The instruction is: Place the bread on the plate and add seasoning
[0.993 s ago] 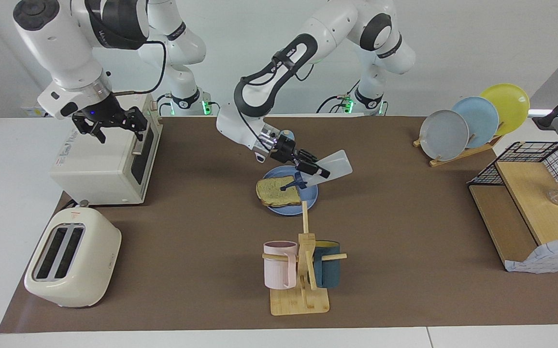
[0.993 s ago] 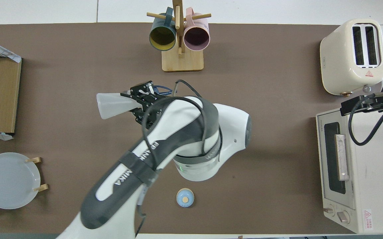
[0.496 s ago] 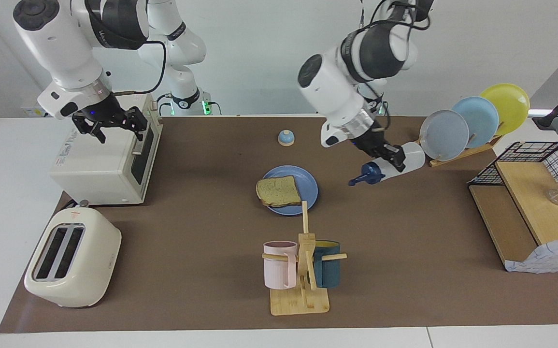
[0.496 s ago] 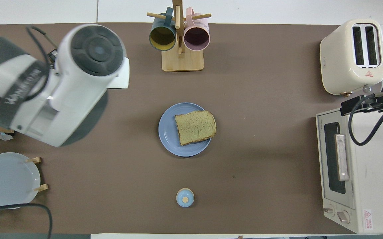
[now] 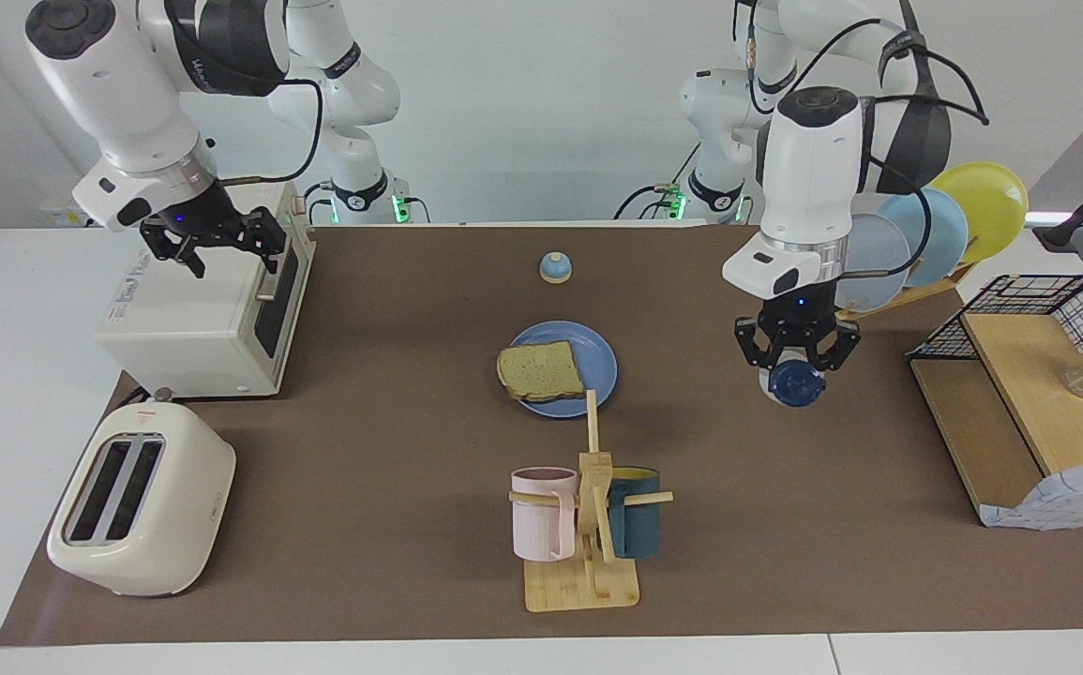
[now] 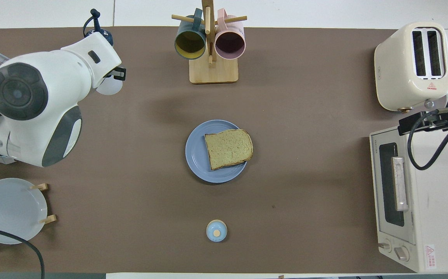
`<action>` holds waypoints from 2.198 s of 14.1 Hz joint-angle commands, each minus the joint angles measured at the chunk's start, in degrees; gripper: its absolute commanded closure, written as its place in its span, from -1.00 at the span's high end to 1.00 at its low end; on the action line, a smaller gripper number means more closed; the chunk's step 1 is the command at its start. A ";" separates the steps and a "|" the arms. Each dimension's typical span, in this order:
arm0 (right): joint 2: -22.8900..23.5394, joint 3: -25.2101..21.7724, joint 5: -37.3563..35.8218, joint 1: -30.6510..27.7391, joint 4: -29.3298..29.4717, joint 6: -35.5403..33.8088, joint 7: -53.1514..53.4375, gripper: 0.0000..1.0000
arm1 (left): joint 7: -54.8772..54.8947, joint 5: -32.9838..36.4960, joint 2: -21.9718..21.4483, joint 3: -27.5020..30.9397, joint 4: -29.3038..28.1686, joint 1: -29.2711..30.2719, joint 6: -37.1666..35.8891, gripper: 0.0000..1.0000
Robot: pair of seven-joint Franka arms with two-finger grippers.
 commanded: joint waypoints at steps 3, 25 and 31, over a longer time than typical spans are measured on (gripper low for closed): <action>-0.62 0.25 0.04 -0.45 -0.42 0.06 -0.80 1.00 | -9.41 -1.16 2.07 -0.45 -11.19 3.37 27.77 -1.00; -0.62 0.16 0.04 -0.45 -0.42 0.06 -0.80 1.00 | -6.53 2.01 18.70 19.24 -12.52 -12.79 55.43 -1.00; -0.62 0.16 -0.04 -0.45 -0.42 0.06 -0.80 1.00 | -6.44 2.10 18.70 19.32 -12.61 -12.61 55.52 0.05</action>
